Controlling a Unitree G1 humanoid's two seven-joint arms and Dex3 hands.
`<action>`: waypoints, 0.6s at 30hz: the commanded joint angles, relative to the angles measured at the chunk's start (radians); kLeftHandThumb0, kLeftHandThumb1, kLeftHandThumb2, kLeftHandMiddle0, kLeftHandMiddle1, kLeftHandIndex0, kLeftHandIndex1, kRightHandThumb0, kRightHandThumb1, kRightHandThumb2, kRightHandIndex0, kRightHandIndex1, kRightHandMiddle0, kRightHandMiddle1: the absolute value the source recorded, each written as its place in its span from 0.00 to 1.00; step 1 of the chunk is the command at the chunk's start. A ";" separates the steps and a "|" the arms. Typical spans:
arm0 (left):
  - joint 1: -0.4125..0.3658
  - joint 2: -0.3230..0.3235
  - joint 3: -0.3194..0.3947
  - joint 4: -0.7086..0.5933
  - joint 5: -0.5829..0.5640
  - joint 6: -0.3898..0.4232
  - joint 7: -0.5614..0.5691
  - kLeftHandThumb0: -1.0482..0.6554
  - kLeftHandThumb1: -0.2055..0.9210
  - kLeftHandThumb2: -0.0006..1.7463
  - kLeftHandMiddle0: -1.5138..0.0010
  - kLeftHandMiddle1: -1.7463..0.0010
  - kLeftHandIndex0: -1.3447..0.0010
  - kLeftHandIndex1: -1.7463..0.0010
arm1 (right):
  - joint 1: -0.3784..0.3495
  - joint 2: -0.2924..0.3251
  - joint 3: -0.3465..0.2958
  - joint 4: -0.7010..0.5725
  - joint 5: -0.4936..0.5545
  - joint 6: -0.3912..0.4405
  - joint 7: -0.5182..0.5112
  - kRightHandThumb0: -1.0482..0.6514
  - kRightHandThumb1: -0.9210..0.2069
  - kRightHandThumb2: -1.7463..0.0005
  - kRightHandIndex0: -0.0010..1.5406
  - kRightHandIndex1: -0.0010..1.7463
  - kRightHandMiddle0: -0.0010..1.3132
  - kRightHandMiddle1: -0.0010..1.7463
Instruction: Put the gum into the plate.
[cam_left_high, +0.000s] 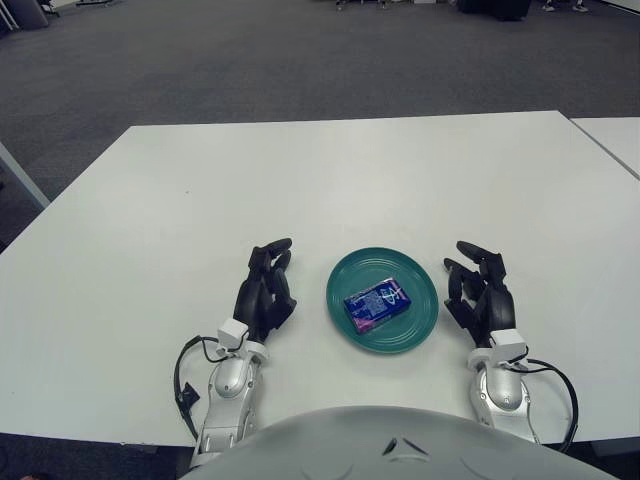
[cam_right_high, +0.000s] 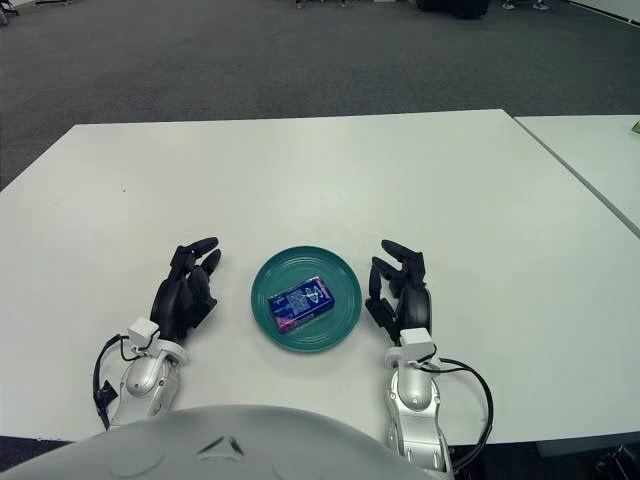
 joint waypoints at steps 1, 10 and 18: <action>0.003 0.006 -0.002 0.020 0.008 0.019 0.010 0.11 1.00 0.54 0.80 0.85 1.00 0.40 | 0.029 0.009 0.000 0.049 0.004 0.048 0.000 0.20 0.00 0.57 0.26 0.27 0.00 0.57; 0.006 0.009 -0.007 0.017 0.007 0.014 0.010 0.11 1.00 0.54 0.79 0.85 1.00 0.40 | 0.039 0.012 0.003 0.034 0.007 0.059 0.002 0.22 0.00 0.58 0.26 0.27 0.00 0.56; 0.012 0.009 -0.015 0.008 0.012 0.022 0.013 0.11 1.00 0.54 0.79 0.86 1.00 0.41 | 0.043 0.010 -0.001 0.027 0.012 0.065 0.006 0.22 0.00 0.59 0.27 0.27 0.00 0.57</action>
